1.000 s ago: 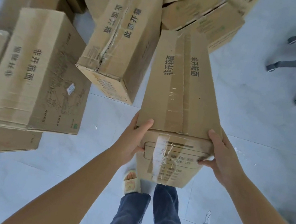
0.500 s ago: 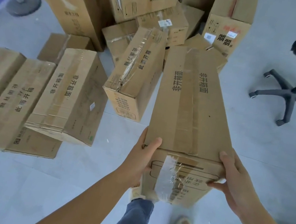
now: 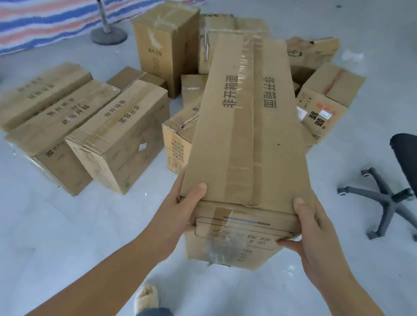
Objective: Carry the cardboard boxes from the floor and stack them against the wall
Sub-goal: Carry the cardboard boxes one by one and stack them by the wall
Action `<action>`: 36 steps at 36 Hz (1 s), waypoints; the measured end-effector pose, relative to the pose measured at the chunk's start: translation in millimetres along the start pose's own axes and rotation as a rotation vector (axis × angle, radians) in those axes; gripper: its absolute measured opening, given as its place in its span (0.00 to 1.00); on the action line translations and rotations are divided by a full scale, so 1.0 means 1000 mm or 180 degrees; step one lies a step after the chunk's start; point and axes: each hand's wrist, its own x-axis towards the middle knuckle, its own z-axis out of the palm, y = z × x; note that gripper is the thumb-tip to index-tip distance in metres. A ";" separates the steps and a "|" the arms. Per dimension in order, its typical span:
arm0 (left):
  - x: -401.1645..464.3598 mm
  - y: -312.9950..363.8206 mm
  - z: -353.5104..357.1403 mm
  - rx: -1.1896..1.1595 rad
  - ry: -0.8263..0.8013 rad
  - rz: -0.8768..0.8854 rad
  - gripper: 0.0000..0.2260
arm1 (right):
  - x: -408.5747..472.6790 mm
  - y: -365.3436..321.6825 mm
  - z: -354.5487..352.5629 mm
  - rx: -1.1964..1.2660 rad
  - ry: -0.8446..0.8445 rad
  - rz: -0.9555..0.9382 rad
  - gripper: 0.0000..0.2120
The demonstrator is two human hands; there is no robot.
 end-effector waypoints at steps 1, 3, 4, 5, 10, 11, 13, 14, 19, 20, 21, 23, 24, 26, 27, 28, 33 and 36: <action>-0.009 0.001 0.000 -0.0027 0.0068 0.0031 0.20 | -0.005 -0.001 0.000 0.0000 -0.0068 -0.0024 0.11; -0.028 0.003 -0.004 -0.0079 0.0230 0.0080 0.20 | -0.015 -0.003 0.002 -0.0027 -0.0212 -0.0059 0.11; -0.037 0.003 -0.007 -0.0092 0.0311 0.0097 0.20 | -0.020 -0.004 0.004 -0.0039 -0.0283 -0.0068 0.11; -0.046 0.003 -0.011 -0.0096 0.0378 0.0109 0.20 | -0.024 -0.005 0.007 -0.0047 -0.0349 -0.0072 0.10; -0.095 -0.003 -0.041 -0.0233 0.0766 0.0125 0.18 | -0.042 -0.004 0.036 -0.0275 -0.0753 -0.0065 0.10; -0.106 -0.005 -0.049 -0.0278 0.0862 0.0116 0.18 | -0.046 -0.003 0.045 -0.0345 -0.0850 -0.0063 0.11; -0.131 -0.011 -0.066 -0.0339 0.1058 0.0107 0.18 | -0.057 0.001 0.065 -0.0459 -0.1062 -0.0056 0.11; -0.145 -0.015 -0.077 -0.0371 0.1164 0.0107 0.17 | -0.064 0.005 0.077 -0.0528 -0.1187 -0.0059 0.11; -0.225 -0.037 -0.132 -0.0581 0.1757 0.0181 0.17 | -0.114 0.029 0.148 -0.0837 -0.1750 -0.0020 0.16; -0.238 -0.041 -0.140 -0.0600 0.1855 0.0179 0.16 | -0.124 0.034 0.158 -0.0893 -0.1837 -0.0036 0.16; -0.258 -0.046 -0.152 -0.0645 0.1992 0.0184 0.15 | -0.138 0.040 0.175 -0.0976 -0.1962 -0.0057 0.15; -0.300 -0.060 -0.176 -0.0767 0.2271 0.0189 0.15 | -0.169 0.057 0.207 -0.1140 -0.2213 -0.0085 0.13; -0.322 -0.069 -0.188 -0.0807 0.2420 0.0173 0.15 | -0.187 0.066 0.224 -0.1201 -0.2342 -0.0096 0.14; -0.366 -0.086 -0.211 -0.0912 0.2725 0.0139 0.15 | -0.224 0.085 0.255 -0.1302 -0.2585 -0.0110 0.15; -0.391 -0.095 -0.222 -0.0969 0.2884 0.0126 0.15 | -0.246 0.096 0.270 -0.1347 -0.2692 -0.0095 0.16; -0.414 -0.104 -0.234 -0.1028 0.3035 0.0119 0.15 | -0.268 0.106 0.285 -0.1375 -0.2797 -0.0075 0.15; -0.521 -0.138 -0.284 -0.1363 0.3761 0.0040 0.17 | -0.365 0.151 0.357 -0.1617 -0.3515 -0.0026 0.13; -0.578 -0.158 -0.309 -0.1617 0.4127 0.0107 0.17 | -0.420 0.172 0.400 -0.1799 -0.4022 -0.0091 0.12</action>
